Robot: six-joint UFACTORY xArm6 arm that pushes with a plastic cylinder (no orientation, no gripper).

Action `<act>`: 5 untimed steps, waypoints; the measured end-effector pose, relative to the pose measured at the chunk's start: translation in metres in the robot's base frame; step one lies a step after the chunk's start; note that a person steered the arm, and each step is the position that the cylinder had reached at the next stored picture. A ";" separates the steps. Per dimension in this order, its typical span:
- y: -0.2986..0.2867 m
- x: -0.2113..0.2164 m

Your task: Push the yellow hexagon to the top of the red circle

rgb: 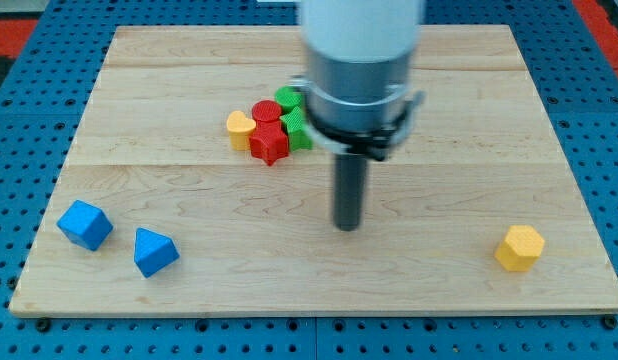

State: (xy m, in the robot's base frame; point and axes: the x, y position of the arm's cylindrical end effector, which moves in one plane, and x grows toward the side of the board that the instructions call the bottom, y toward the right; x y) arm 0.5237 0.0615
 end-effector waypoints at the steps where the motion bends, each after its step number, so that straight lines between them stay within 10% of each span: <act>1: 0.061 -0.009; 4: 0.225 0.019; 5: 0.195 0.048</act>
State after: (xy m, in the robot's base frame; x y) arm 0.5716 0.2568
